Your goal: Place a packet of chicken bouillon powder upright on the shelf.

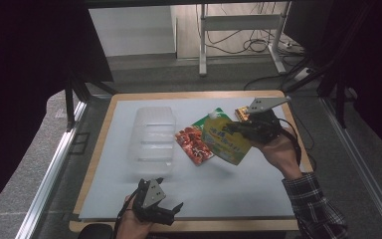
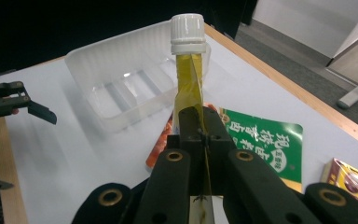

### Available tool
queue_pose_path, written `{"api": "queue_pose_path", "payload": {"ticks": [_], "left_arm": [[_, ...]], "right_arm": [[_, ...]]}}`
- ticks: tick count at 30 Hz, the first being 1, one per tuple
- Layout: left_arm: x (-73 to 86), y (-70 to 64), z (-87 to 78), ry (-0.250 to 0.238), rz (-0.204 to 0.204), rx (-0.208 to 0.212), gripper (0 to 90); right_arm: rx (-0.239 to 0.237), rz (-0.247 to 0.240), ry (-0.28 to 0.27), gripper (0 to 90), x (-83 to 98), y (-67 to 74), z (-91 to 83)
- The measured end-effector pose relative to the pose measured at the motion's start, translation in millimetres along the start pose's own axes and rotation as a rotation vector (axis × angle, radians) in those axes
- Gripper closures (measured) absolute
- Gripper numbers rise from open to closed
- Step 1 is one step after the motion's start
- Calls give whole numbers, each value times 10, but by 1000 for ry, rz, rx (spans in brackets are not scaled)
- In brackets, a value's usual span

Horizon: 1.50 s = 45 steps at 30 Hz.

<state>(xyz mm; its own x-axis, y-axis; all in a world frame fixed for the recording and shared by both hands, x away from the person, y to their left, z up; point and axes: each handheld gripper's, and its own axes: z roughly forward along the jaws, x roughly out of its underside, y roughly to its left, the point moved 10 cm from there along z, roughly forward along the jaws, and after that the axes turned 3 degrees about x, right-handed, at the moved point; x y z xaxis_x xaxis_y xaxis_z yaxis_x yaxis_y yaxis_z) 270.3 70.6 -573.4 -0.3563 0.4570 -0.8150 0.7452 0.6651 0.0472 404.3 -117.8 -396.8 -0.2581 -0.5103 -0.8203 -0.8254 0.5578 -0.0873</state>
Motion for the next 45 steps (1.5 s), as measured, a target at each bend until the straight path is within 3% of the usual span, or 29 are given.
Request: {"api": "queue_pose_path", "payload": {"ticks": [26,36,45], "left_arm": [[41,3,-20,0,-10,8,24],[39,49,-42,-11,-36,1,18],[42,27,-31,-5,-29,8,17]], "right_arm": [[-47,-31,-16,890,-344,58,475],[-62,-31,-24,889,-447,22,657],[-59,-37,-23,890,-597,-20,815]]}}
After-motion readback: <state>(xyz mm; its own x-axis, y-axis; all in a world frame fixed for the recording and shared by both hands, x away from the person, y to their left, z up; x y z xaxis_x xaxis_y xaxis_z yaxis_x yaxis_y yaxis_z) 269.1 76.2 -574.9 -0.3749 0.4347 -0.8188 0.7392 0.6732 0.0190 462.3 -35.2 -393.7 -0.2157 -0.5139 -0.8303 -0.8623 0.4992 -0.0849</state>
